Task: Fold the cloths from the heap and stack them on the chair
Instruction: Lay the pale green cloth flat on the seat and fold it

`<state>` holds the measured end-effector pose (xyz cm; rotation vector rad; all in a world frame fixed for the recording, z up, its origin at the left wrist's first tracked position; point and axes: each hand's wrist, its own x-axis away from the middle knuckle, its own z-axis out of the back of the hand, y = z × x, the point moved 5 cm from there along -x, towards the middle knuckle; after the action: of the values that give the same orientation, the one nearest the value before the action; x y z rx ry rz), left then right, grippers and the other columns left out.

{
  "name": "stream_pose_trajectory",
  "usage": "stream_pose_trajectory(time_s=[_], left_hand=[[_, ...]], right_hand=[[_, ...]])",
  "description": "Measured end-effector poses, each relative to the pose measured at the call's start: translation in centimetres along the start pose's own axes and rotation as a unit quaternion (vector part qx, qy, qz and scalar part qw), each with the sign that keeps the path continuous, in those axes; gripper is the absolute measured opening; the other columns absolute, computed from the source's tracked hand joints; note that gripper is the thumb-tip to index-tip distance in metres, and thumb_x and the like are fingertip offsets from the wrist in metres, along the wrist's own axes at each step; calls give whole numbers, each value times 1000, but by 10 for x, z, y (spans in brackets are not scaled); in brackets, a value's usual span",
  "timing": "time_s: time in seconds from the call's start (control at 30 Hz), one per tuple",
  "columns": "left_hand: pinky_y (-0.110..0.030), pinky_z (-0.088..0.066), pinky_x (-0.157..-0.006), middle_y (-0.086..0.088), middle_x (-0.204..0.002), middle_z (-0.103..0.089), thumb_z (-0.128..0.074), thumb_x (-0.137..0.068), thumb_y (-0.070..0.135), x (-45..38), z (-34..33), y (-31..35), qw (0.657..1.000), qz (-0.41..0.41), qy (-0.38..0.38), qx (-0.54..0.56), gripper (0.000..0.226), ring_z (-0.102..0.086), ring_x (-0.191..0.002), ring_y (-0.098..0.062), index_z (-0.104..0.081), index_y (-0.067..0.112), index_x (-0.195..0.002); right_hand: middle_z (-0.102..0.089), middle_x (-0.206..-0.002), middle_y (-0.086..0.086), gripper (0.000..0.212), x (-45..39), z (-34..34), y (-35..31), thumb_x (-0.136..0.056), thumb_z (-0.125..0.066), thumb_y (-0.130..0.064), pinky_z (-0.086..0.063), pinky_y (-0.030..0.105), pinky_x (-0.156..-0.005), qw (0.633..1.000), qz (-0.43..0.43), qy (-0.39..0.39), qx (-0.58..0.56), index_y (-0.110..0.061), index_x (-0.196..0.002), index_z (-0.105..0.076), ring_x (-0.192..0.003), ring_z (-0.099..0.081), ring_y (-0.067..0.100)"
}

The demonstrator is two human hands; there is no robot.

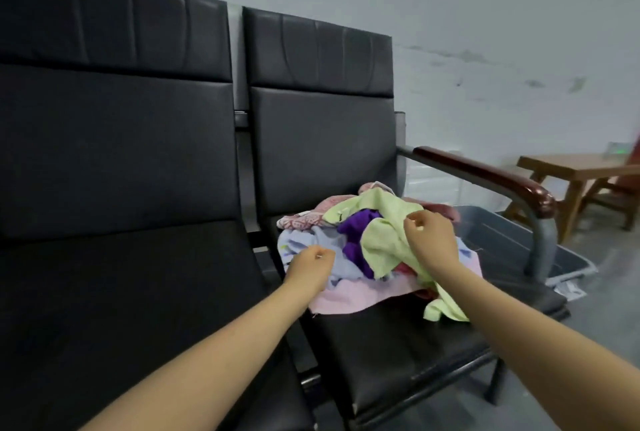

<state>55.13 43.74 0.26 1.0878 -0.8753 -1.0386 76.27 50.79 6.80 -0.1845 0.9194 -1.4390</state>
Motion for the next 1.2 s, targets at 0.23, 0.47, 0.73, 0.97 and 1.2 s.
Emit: stream_pose_trajectory(time_s=[0.23,0.47,0.73,0.97,1.2], left_hand=[[-28,-45,-68,1,-79,-55,-45,-96,29,-23,-64,9,998,10,-56,31,15,-52,-72,-17,-57,20,-99],[-25,-43,-58,-2,-84,-54,-47,-97,31,-18,-40,18,995,30,-31,88,17,-51,-73,-16,-59,19,-101],[-27,-45,-60,-3,-87,-58,-42,-103,29,16,36,102,967,-3,27,254,24,-53,-70,-16,-58,12,-105],[-36,-51,-74,-9,-102,-68,-33,-102,47,76,170,148,945,-72,36,317,46,-63,-89,-23,-62,12,-106],[-39,-55,-82,-11,-103,-72,-36,-100,51,139,288,109,940,-100,131,297,52,-67,-96,-25,-66,10,-108]], right_hand=[[-54,-135,17,63,-33,-33,68,-93,-57,-44,-36,35,-102,972,-163,-158,-60,0,-137,-48,-125,-49,34],[-63,-112,7,39,-36,19,7,-95,-54,-41,-43,31,-87,942,-115,-15,-315,-11,-118,-64,-100,-57,24],[-67,-103,3,24,-33,93,-137,-96,-56,-37,-53,32,-79,827,-37,-54,-558,-19,-108,-64,-90,-65,18],[-71,-113,12,46,24,87,-294,-92,-59,-46,-52,42,-95,734,-10,-190,-651,-11,-121,-65,-104,-68,27],[-66,-116,24,51,118,0,-378,-94,-55,-44,-59,43,-68,645,-39,-367,-669,-5,-128,-56,-90,-71,36]])
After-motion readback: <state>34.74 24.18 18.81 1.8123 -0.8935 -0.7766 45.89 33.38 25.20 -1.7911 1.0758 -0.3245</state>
